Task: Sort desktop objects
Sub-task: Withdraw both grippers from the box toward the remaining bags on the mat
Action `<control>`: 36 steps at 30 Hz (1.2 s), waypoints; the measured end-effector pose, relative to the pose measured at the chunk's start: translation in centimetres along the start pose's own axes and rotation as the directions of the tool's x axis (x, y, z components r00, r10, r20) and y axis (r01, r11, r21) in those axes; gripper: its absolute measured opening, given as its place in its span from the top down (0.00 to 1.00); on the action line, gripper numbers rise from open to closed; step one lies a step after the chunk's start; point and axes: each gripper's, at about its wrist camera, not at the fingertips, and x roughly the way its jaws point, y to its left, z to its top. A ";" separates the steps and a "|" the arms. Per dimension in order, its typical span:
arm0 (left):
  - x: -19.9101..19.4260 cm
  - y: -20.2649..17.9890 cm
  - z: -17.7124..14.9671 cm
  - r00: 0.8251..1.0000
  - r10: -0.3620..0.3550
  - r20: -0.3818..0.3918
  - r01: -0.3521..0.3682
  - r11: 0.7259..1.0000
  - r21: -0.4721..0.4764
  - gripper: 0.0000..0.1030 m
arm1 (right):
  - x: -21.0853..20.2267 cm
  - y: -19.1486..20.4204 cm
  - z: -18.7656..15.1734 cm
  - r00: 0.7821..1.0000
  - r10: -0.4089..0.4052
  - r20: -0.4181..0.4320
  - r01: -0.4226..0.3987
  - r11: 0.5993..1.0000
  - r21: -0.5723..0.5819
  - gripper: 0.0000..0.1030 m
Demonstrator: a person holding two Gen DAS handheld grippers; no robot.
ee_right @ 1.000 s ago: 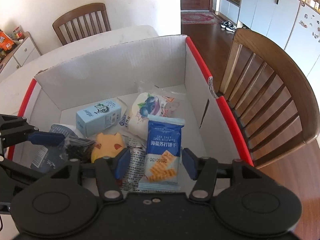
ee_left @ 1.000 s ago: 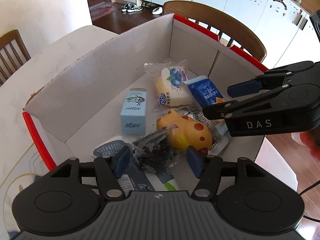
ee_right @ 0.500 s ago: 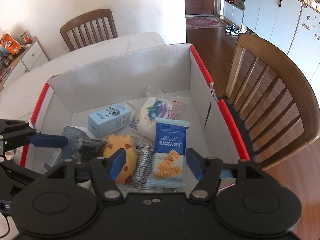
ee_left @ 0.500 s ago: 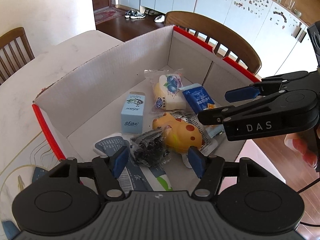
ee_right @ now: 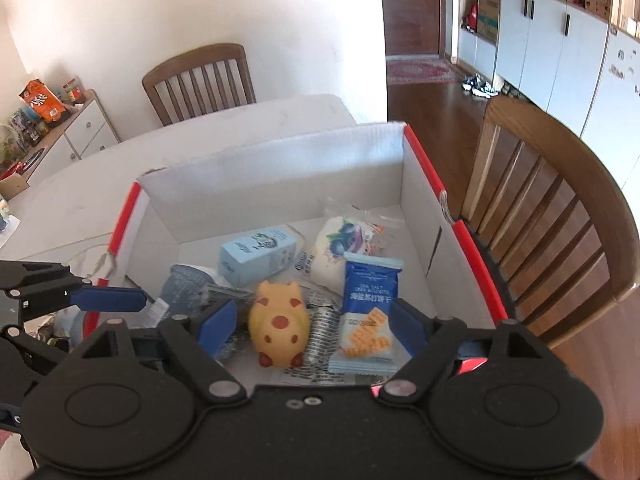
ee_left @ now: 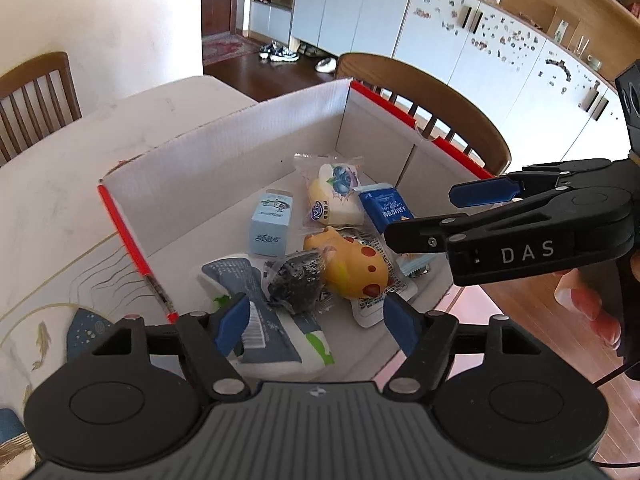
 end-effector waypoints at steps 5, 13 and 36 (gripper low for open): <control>-1.6 0.5 -0.8 0.999 -0.011 0.040 0.012 1.000 -0.014 0.21 | -1.2 1.2 -0.4 1.000 -0.004 0.021 0.004 1.000 -0.001 0.18; -4.8 2.0 -2.7 0.993 -0.022 0.113 0.026 0.999 -0.026 0.03 | -3.5 2.9 -1.9 0.998 -0.028 0.060 0.026 0.999 0.026 0.17; -11.9 14.9 -11.9 0.977 0.145 0.155 -0.116 0.976 -0.183 0.00 | -2.7 17.8 -6.8 0.999 0.041 0.026 -0.040 0.997 -0.059 0.13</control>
